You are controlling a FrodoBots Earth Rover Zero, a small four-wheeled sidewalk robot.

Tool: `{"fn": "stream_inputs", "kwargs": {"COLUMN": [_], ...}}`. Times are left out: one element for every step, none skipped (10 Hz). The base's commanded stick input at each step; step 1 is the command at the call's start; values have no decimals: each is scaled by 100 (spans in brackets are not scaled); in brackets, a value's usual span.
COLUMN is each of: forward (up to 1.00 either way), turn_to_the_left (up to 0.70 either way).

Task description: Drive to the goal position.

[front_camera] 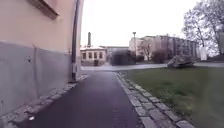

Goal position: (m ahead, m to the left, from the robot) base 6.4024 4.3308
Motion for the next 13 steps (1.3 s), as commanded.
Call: {"fn": "stream_inputs", "kwargs": {"forward": [85,85,85,85,85,85,85,85,85,85,85,85,85], "turn_to_the_left": [0,0,0,0,0,0,0,23,34,34,34,30,19]}}
